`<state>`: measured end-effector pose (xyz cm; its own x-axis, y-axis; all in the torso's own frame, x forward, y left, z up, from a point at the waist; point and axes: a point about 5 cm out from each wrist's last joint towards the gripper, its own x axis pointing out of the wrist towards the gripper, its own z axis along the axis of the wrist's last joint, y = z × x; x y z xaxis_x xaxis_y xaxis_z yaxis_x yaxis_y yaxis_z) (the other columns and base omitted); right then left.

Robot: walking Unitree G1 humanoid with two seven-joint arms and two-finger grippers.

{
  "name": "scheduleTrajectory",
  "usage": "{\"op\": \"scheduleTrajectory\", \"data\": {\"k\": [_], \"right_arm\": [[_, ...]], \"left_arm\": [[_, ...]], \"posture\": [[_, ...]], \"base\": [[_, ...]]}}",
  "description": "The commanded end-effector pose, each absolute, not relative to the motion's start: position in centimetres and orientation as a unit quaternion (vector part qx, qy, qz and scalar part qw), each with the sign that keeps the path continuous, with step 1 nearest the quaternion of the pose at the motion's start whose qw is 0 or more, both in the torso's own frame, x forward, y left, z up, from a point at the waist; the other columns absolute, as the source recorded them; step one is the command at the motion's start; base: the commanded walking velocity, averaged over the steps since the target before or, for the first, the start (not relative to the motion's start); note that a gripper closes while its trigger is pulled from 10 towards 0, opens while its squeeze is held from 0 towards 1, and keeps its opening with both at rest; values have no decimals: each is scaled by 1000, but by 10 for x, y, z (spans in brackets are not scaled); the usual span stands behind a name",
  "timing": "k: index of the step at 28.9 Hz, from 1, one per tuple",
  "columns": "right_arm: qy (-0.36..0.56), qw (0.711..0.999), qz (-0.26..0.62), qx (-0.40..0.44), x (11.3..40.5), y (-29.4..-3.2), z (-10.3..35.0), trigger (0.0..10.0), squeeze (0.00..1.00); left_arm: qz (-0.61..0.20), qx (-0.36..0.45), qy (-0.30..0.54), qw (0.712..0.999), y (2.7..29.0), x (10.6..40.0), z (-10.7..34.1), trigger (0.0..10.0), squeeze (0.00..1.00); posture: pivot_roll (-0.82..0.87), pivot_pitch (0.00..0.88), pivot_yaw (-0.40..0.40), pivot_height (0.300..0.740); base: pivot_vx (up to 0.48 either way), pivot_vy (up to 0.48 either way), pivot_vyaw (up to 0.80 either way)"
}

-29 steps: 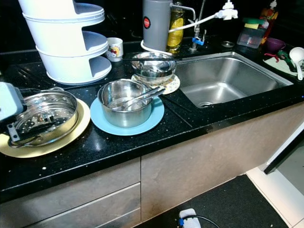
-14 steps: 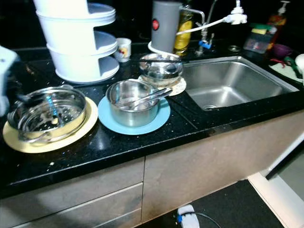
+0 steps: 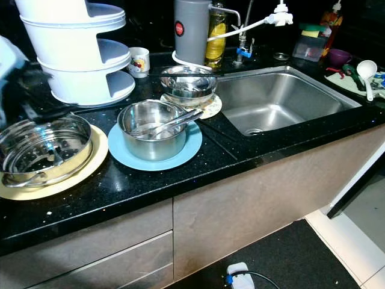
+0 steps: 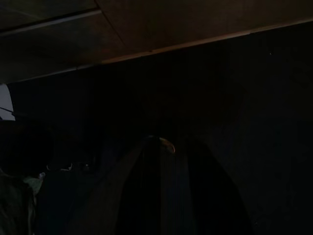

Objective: Kitchen organization

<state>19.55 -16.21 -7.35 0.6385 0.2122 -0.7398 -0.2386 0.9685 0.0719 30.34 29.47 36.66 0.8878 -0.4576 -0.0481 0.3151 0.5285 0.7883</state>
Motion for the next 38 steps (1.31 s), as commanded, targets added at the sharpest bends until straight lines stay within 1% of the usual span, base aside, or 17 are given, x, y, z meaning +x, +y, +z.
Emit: {"op": "scheduleTrajectory", "data": {"k": [1,2,3,5,8,9,10,13,16,18,21,23,27,33,36,37,38], "right_arm": [[414,902,118,-12,190,-165,-76,10000,0],[414,903,118,-12,191,-165,-76,10000,0],[414,903,118,-12,191,-165,-76,10000,0],[413,903,117,-12,191,-166,-76,10000,0],[413,903,116,-12,191,-166,-76,10000,0],[413,903,116,-12,191,-166,-76,10000,0],[414,903,115,-11,190,-166,-76,10000,0],[414,903,115,-10,189,-166,-77,10000,0],[415,902,116,-10,187,-166,-77,10000,0],[416,902,117,-10,187,-166,-78,10000,0],[416,901,118,-10,187,-166,-78,10000,0],[416,902,118,-10,188,-166,-77,10000,0],[416,901,118,-11,188,-166,-77,10000,0],[415,902,119,-10,188,-164,-77,10000,0],[414,903,118,-10,189,-165,-77,10000,0],[414,903,116,-10,189,-165,-77,10000,0],[414,903,116,-10,189,-165,-77,10000,0]], "left_arm": [[-246,467,-71,847,292,305,361,10000,0],[-267,474,-66,837,292,303,361,10000,0],[-267,474,-66,837,292,303,361,10000,0],[-296,509,-55,806,290,301,358,10000,0],[-352,519,-26,778,291,296,347,10000,0],[-352,519,-26,778,291,296,347,10000,0],[-381,520,-10,764,292,293,341,10000,0],[-401,519,2,755,293,292,338,10000,0],[-444,540,79,710,304,282,332,10000,0],[-456,545,104,696,309,279,333,10000,0],[-461,549,117,687,312,277,333,10000,0],[-466,567,140,665,313,275,334,10000,0],[-450,592,122,657,311,278,337,10000,0],[-416,623,47,661,298,298,332,10000,0],[-407,626,4,666,290,306,331,10000,0],[-409,614,-22,675,285,309,330,10000,0],[-409,614,-22,675,285,309,330,10000,0]], "posture": [[22,99,-58,740],[22,97,-58,740],[22,97,-58,740],[22,94,-56,740],[23,92,-53,740],[23,92,-53,740],[21,92,-52,740],[21,92,-52,740],[25,95,-56,740],[28,96,-59,740],[29,96,-59,740],[29,99,-59,740],[34,100,-60,740],[28,104,-58,740],[21,107,-53,740],[20,108,-52,740],[20,108,-52,740]], "base": [[0,0,0],[0,0,0],[0,0,0],[0,0,0],[0,0,0],[0,0,0],[0,0,0],[0,0,0],[0,0,0],[0,0,0],[0,0,0],[0,0,0],[0,0,0],[0,0,0],[0,0,0],[0,0,0],[0,0,0]]}}
